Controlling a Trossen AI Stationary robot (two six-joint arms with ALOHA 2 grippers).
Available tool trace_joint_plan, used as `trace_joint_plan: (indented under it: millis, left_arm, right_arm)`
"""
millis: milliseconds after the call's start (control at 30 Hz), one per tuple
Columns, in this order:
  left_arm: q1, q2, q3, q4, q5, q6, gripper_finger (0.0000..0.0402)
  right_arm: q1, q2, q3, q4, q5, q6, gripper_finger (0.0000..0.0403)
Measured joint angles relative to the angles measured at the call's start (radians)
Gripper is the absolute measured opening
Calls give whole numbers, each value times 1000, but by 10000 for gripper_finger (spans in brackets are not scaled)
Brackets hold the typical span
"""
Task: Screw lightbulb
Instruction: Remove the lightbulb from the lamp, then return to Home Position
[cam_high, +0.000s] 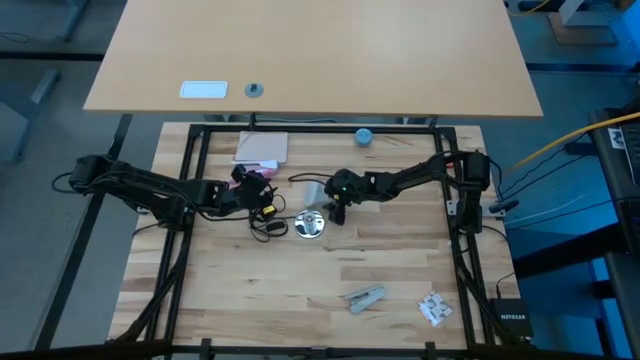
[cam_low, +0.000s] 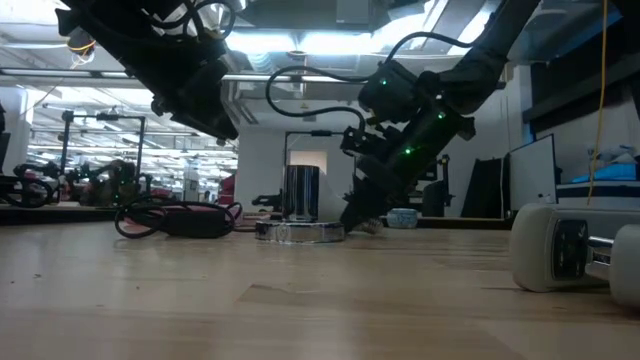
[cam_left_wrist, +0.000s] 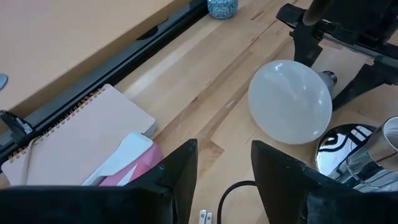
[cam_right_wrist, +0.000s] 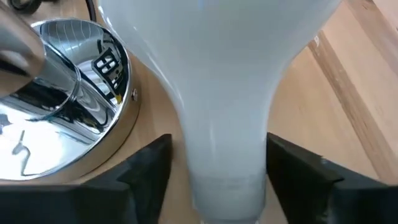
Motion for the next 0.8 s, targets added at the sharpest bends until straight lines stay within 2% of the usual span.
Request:
trace_joint_plan:
  millis: [200,333,433,600,800]
  left_arm:
    - [0,0,0,3,0,-17,143]
    - [-1,-29,2,17,1,-44,143]
    - [-1,-78,18,16,21,-16,143]
    - [-1,-199,45,11,24,47,143]
    - [-25,-386,48,-54,64,60,143]
  right_arm:
    - [0,0,1,2,-19,11,311]
    - [-2,1,27,-5,-121,-17,324]
    - [-7,-5,70,-33,-149,-56,325]
    - [-14,-65,152,-176,-82,-139,326]
    - [-13,-198,244,-503,60,-237,326]
